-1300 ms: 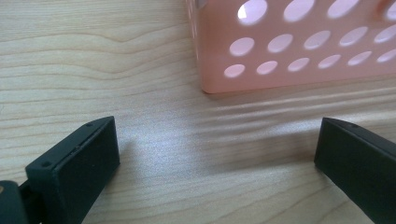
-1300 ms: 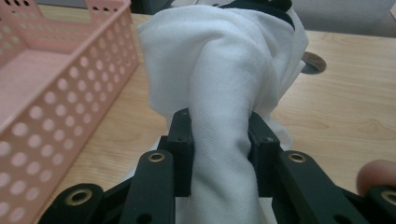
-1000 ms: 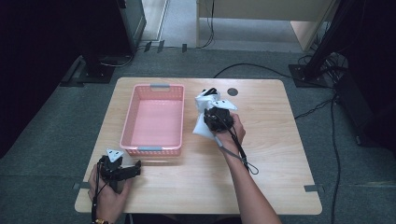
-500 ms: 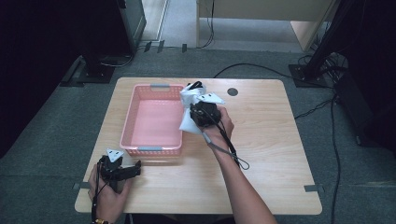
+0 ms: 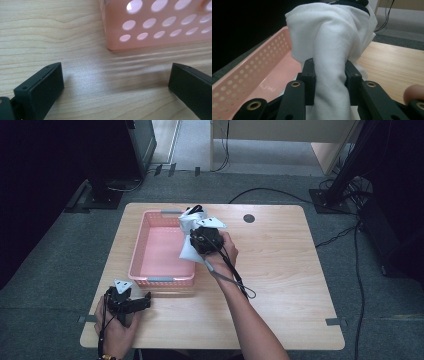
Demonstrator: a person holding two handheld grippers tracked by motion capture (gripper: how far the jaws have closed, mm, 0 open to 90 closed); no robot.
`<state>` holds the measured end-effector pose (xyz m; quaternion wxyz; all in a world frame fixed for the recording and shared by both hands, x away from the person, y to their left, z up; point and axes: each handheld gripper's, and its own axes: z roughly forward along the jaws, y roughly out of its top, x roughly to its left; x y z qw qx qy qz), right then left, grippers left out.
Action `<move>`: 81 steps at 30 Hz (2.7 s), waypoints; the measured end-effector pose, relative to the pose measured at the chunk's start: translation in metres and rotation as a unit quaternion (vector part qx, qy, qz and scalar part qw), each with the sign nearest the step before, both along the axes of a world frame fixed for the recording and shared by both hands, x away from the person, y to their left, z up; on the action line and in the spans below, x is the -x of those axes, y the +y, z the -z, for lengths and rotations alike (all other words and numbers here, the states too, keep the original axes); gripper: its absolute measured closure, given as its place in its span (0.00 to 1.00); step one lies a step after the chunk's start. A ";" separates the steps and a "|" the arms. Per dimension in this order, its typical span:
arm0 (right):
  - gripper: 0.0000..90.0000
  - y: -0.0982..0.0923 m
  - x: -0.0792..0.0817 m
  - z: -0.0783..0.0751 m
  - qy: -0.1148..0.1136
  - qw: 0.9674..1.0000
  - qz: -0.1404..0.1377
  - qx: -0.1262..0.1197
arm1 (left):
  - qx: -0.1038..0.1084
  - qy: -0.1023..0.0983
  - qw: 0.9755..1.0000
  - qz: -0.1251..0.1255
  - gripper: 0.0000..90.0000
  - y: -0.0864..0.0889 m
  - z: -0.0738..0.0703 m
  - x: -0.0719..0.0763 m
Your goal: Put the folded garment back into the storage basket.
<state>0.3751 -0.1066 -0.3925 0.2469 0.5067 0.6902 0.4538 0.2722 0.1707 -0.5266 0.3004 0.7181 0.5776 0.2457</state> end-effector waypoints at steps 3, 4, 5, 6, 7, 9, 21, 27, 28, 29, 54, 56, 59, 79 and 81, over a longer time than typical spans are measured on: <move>0.77 0.004 -0.001 0.000 0.000 1.000 -0.003 -0.002 | 0.000 0.000 1.000 0.000 0.00 0.000 0.000 0.000; 0.77 0.005 -0.001 0.000 0.001 1.000 -0.004 -0.003 | 0.000 0.000 1.000 0.000 0.00 0.000 0.000 0.000; 0.77 0.009 -0.002 0.000 0.003 1.000 -0.006 -0.006 | 0.000 0.000 1.000 0.000 0.00 0.000 0.000 0.000; 0.77 0.011 -0.002 0.000 0.003 1.000 -0.008 -0.006 | 0.000 0.000 1.000 0.000 0.00 0.000 0.000 0.000; 0.77 0.013 -0.002 0.000 0.004 1.000 -0.008 -0.007 | 0.000 0.001 1.000 0.000 0.00 0.000 0.000 0.000; 0.77 0.014 -0.003 0.000 0.004 1.000 -0.011 -0.007 | 0.000 0.001 1.000 0.000 0.00 0.000 0.000 0.000; 0.77 0.038 -0.007 0.005 0.012 1.000 -0.026 -0.011 | 0.000 0.000 1.000 0.001 0.00 0.000 0.000 0.000; 0.77 0.049 -0.010 0.010 0.017 0.999 -0.032 -0.007 | 0.000 0.000 1.000 0.002 0.00 0.000 0.000 0.000; 0.77 0.051 -0.010 0.011 0.018 0.999 -0.034 -0.004 | 0.000 0.000 1.000 0.002 0.00 0.000 0.000 0.000; 0.77 0.054 -0.011 0.012 0.019 0.999 -0.036 0.000 | 0.001 0.000 1.000 0.001 0.00 0.000 0.000 0.000; 0.77 0.101 -0.039 0.047 0.040 0.998 -0.040 0.007 | 0.002 -0.001 1.000 0.001 0.00 0.000 0.000 0.000; 0.77 0.102 -0.042 0.051 0.042 0.998 -0.041 0.011 | 0.001 0.000 1.000 0.001 0.00 0.000 0.000 0.000; 0.77 0.105 -0.045 0.056 0.045 0.998 -0.038 0.020 | 0.001 0.000 1.000 0.001 0.00 0.000 0.000 0.000; 0.76 0.130 -0.058 0.086 0.087 0.991 -0.038 0.096 | 0.002 0.000 1.000 0.001 0.00 0.000 0.000 0.000; 0.75 0.134 -0.059 0.093 0.105 0.988 -0.046 0.105 | 0.001 0.000 1.000 0.001 0.00 0.000 0.000 0.000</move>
